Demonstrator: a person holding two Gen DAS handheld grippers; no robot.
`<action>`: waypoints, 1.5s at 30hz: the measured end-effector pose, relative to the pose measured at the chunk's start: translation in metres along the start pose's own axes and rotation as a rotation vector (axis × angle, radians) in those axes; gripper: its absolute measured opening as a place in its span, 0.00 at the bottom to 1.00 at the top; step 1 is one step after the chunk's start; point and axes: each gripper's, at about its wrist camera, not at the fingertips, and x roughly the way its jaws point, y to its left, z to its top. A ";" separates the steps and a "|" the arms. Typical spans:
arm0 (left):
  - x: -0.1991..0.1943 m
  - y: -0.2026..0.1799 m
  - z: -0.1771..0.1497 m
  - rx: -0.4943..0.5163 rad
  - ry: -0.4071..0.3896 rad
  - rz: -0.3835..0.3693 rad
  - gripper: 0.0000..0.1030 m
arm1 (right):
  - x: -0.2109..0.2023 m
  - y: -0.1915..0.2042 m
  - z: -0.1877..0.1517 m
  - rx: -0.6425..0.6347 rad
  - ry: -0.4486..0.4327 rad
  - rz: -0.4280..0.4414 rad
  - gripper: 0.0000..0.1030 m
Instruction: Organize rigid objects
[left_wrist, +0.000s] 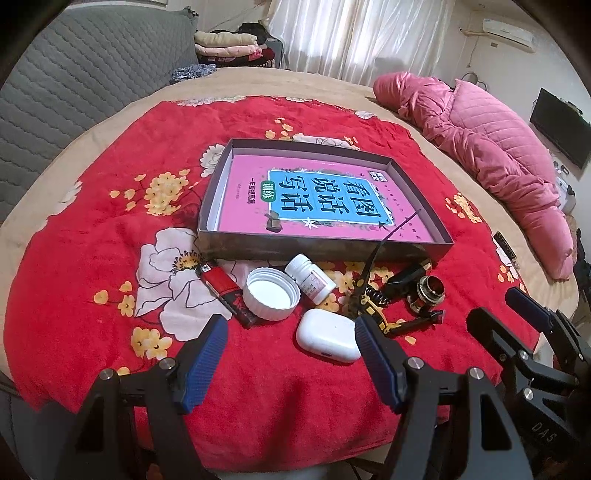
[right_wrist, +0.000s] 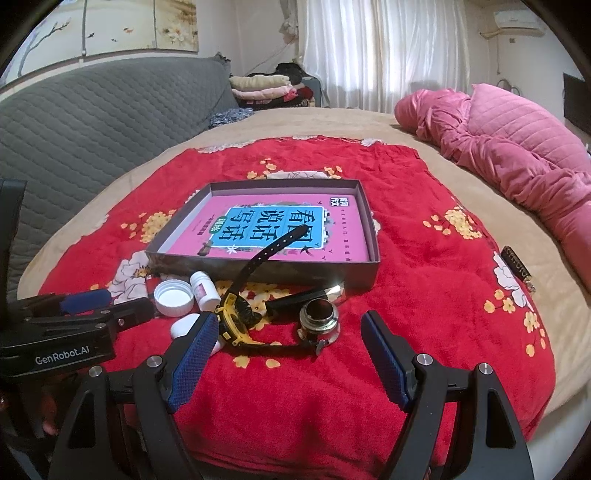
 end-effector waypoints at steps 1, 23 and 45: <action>0.000 0.000 0.000 0.000 -0.003 0.000 0.69 | 0.000 0.000 0.000 -0.001 -0.002 -0.001 0.78; -0.001 0.000 0.001 0.014 -0.013 0.001 0.69 | -0.001 0.000 0.001 -0.002 -0.007 -0.003 0.78; 0.001 0.018 0.001 -0.009 -0.010 0.011 0.69 | 0.003 -0.001 -0.001 0.013 -0.006 -0.001 0.78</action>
